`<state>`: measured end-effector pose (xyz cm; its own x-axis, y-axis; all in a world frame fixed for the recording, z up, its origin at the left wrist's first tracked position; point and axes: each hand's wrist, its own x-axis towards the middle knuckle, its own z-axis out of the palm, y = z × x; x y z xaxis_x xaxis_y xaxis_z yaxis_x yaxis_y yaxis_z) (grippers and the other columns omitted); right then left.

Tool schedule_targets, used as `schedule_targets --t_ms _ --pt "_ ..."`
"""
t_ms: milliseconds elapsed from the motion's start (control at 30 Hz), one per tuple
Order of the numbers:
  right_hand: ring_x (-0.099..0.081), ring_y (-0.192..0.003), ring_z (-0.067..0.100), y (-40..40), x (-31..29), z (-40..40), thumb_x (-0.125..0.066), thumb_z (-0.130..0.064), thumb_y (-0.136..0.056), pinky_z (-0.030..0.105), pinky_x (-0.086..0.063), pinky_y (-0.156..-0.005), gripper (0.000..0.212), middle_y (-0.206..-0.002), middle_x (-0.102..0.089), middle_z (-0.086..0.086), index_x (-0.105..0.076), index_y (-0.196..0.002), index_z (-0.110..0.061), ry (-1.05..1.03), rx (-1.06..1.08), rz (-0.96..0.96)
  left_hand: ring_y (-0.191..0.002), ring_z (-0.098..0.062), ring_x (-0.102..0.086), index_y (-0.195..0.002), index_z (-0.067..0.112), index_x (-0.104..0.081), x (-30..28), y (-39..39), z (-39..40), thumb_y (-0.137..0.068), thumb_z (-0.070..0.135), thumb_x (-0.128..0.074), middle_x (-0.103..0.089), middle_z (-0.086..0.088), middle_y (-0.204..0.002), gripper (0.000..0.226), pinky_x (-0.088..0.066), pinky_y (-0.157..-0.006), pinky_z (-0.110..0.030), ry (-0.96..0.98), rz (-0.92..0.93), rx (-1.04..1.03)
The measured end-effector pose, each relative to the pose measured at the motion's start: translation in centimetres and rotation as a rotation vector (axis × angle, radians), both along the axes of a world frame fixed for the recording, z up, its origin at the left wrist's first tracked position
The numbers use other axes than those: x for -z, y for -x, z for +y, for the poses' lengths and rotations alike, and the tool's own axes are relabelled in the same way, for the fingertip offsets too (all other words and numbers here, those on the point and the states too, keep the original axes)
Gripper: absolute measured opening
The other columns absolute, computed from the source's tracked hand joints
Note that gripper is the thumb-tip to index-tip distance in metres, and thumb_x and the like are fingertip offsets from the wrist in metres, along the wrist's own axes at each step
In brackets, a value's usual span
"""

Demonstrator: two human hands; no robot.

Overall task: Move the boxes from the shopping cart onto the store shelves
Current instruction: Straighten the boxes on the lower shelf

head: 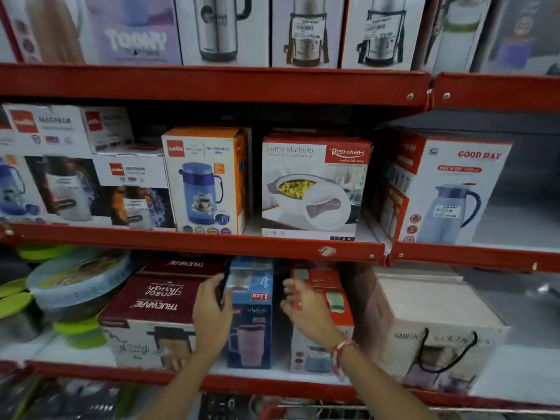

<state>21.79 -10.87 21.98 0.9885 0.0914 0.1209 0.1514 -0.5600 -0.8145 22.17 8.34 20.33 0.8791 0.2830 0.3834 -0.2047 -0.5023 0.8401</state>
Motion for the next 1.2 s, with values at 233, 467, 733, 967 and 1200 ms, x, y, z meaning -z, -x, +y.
schedule_targets --t_ms 233,467,733,967,1200 --pt "-0.057 -0.123 0.020 0.7 3.5 4.8 -0.067 -0.009 -0.085 0.035 -0.047 -0.105 0.103 -0.137 -0.058 0.005 0.010 -0.153 -0.025 -0.029 -0.141 0.336 -0.134 -0.027 -0.041 -0.136 0.031 -0.043 2.8 1.0 1.5 -0.073 0.079 -0.010 -0.046 -0.010 -0.144 0.086 -0.027 -0.116 -0.052 0.365 0.493 0.298" --pt "-0.051 -0.128 0.019 2.2 3.8 5.1 -0.074 -0.016 -0.081 0.040 -0.044 -0.110 0.099 -0.137 -0.057 0.003 -0.008 -0.154 -0.023 -0.089 -0.120 0.318 -0.133 -0.029 -0.043 -0.131 0.043 -0.046 3.2 2.4 3.1 -0.062 0.092 -0.005 -0.050 -0.008 -0.142 0.094 -0.028 -0.114 -0.054 0.294 0.552 0.236" --pt "-0.050 -0.130 0.019 2.8 3.7 5.2 -0.073 -0.018 -0.082 0.035 -0.041 -0.112 0.102 -0.140 -0.056 0.004 -0.001 -0.154 -0.021 -0.044 -0.133 0.306 -0.137 -0.034 -0.035 -0.141 0.036 -0.034 2.8 3.8 2.8 -0.076 0.079 -0.004 -0.040 -0.013 -0.148 0.083 -0.024 -0.115 -0.056 0.189 0.560 0.204" --pt "-0.041 -0.138 0.021 4.0 4.5 0.8 -0.062 -0.005 -0.089 0.034 -0.041 -0.111 0.068 -0.150 -0.042 0.005 -0.031 -0.148 -0.017 -0.082 0.192 0.133 -0.096 -0.027 -0.060 -0.107 0.007 -0.063 4.6 5.3 0.0 -0.092 0.057 -0.021 -0.068 -0.010 -0.098 0.067 -0.045 -0.096 -0.042 0.155 0.548 0.043" --pt "-0.047 -0.129 0.030 4.3 5.4 -5.7 -0.069 -0.010 -0.085 0.039 -0.041 -0.110 0.064 -0.138 -0.046 0.013 -0.040 -0.142 -0.014 -0.049 0.522 0.100 -0.101 -0.013 -0.054 -0.120 0.016 -0.057 4.1 3.9 -8.5 -0.097 0.049 -0.027 -0.061 -0.008 -0.127 0.051 -0.041 -0.089 -0.030 0.231 0.606 0.398"
